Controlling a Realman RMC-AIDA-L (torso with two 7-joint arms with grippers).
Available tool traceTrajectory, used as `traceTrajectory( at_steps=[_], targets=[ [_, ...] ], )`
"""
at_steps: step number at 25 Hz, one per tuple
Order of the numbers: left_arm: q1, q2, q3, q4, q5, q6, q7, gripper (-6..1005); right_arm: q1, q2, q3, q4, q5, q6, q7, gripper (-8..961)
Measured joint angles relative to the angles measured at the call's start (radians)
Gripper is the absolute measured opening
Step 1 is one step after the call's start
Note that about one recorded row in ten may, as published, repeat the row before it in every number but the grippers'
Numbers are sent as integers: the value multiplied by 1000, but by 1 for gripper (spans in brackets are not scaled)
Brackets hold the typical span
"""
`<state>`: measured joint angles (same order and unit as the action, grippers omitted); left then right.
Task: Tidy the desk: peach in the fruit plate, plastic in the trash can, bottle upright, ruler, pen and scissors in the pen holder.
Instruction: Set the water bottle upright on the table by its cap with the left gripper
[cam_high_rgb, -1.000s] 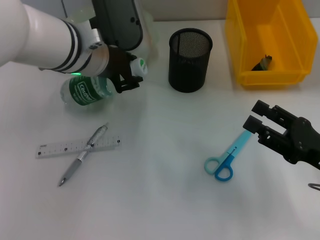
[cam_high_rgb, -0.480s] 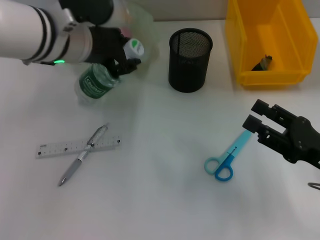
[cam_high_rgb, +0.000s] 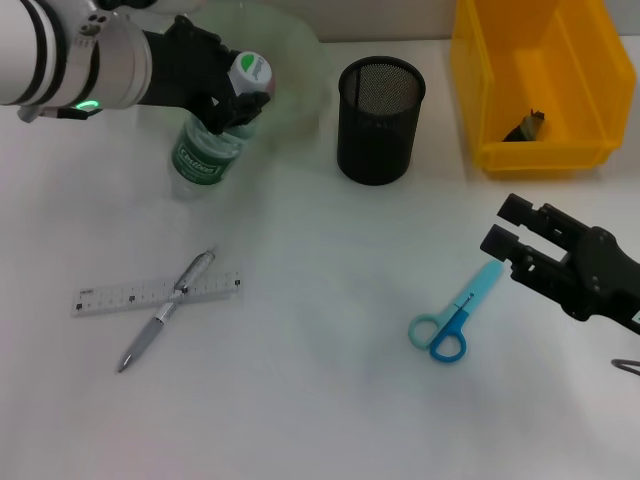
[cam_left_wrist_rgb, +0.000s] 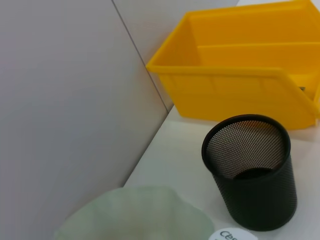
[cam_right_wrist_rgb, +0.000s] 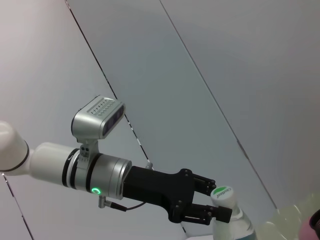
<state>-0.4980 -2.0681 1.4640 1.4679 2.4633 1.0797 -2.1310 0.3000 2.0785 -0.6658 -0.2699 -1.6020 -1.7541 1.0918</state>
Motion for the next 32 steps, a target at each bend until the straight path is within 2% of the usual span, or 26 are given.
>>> traceTrajectory(
  at_steps=[13,20,32],
  targets=[
    [26,2,-65,3,-7,24,3,442,17,0,0,0,-1,6,2,693],
    [65,2,-118,6,-82,36,28,443,29,1,0,12,-1,15,3,692],
    [95,0,-145,4,-113,25,30,442,38,2,0,23,-13,19,0,693]
  ],
)
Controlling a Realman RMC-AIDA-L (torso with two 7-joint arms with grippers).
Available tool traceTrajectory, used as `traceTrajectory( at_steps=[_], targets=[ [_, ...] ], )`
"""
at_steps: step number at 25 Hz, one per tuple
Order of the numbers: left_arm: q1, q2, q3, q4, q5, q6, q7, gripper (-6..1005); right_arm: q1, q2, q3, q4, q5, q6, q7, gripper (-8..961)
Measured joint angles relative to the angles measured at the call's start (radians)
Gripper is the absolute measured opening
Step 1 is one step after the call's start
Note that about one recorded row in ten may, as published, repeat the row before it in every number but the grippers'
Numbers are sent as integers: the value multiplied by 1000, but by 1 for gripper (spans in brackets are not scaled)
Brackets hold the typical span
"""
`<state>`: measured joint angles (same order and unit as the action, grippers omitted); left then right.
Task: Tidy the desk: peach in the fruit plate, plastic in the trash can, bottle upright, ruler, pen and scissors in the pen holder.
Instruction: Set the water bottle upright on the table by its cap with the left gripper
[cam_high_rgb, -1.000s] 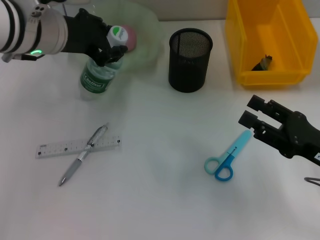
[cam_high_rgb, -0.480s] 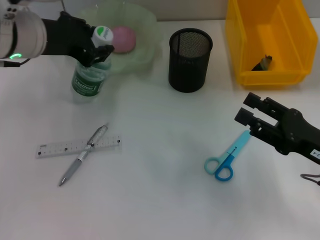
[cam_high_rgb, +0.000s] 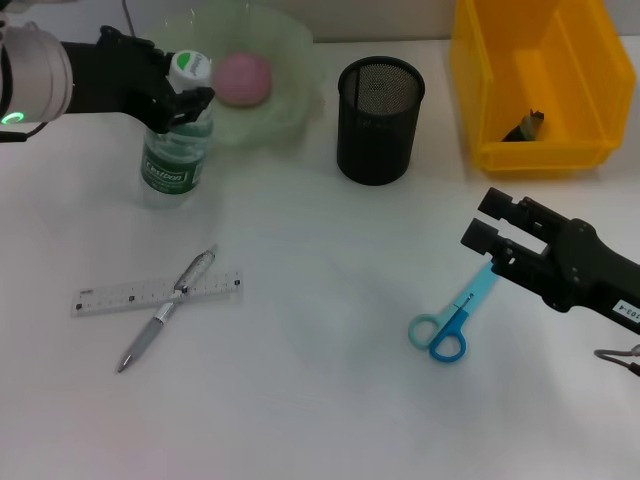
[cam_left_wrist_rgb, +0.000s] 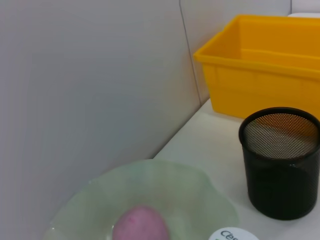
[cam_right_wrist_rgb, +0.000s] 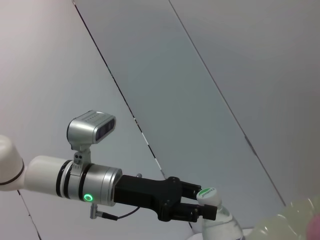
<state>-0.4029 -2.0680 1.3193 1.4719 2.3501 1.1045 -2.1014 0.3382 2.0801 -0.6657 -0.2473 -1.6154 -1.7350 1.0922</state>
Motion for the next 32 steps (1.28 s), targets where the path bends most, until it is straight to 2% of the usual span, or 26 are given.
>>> traceTrajectory(
  at_steps=[12,32],
  targets=[
    [33,1,-61,-10,-106,1,30,441,2,0,0,2,0,0,0,692],
    [45,-1,-86,-57,-152,-17,37,442,1,0,0,5,-2,-1,1,692]
  ],
)
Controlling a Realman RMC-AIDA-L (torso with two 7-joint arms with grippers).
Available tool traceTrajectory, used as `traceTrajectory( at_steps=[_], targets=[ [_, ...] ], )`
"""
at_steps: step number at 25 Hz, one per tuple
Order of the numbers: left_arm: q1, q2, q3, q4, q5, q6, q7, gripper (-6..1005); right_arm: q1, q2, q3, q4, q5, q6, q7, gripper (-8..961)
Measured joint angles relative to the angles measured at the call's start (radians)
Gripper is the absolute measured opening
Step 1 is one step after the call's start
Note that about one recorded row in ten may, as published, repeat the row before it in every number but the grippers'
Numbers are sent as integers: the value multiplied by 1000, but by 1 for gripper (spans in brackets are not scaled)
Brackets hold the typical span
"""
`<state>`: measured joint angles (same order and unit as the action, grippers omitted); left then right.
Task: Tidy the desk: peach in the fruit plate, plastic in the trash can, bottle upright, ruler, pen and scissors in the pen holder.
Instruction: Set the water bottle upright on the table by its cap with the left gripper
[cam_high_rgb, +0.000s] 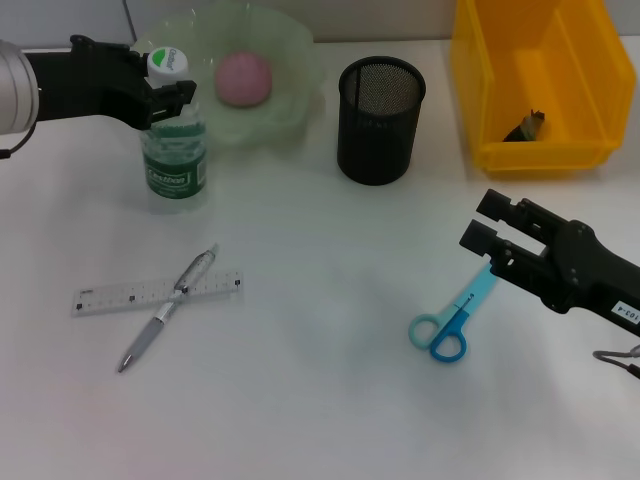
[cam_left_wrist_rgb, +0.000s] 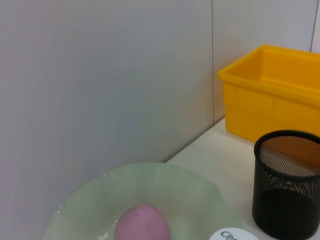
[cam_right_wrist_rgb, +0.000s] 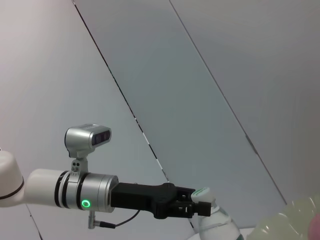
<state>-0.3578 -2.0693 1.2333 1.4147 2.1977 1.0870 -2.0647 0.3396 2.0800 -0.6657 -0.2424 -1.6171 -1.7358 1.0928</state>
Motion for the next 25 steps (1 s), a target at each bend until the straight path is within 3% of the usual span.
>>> traceTrajectory(
  at_steps=[25],
  targets=[
    [5,2,-60,-62,-58,-18,10,442,4,0,0,2,-1,1,0,693]
  ],
)
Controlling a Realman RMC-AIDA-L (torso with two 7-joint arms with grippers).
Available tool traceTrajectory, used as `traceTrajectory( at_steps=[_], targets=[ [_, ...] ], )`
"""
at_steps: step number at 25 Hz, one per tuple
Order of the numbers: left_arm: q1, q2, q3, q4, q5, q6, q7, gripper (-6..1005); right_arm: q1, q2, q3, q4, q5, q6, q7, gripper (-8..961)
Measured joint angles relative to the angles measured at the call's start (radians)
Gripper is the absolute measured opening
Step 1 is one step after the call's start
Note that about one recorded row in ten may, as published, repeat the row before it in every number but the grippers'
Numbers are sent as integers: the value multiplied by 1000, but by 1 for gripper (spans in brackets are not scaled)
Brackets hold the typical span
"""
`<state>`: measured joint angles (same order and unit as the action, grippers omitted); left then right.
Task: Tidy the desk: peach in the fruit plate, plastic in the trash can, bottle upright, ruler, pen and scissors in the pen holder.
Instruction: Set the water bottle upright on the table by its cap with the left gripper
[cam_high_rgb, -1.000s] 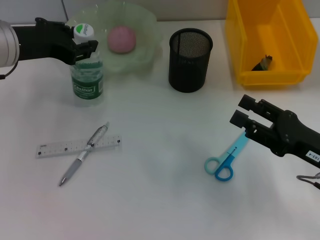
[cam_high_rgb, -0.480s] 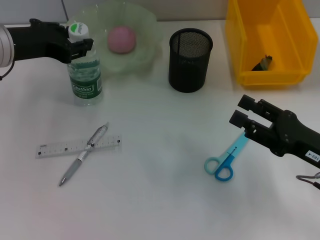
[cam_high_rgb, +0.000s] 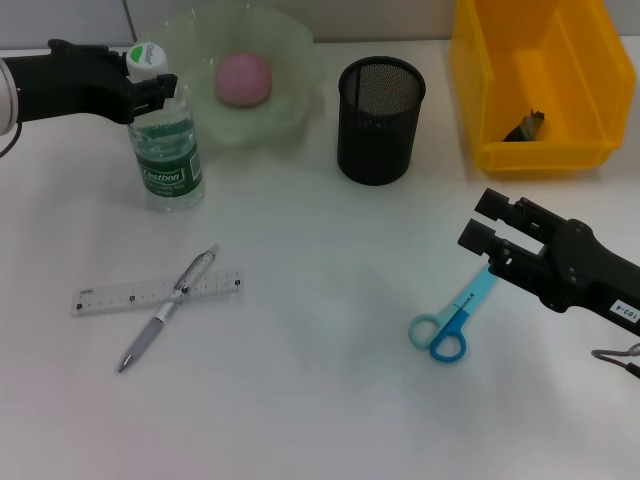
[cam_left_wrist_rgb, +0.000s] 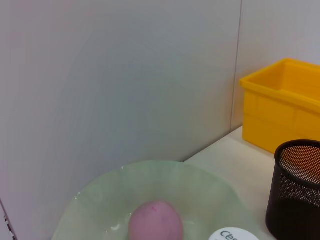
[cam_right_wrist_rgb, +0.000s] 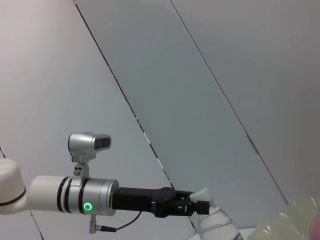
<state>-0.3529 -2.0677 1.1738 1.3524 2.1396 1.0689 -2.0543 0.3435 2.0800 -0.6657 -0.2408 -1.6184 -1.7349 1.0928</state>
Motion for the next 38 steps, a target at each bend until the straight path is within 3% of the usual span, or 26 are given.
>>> traceTrajectory(
  at_steps=[38],
  targets=[
    [-16,2,-31,-19,-18,37,9,443,12,0,0,0,0,7,1,693]
  ],
)
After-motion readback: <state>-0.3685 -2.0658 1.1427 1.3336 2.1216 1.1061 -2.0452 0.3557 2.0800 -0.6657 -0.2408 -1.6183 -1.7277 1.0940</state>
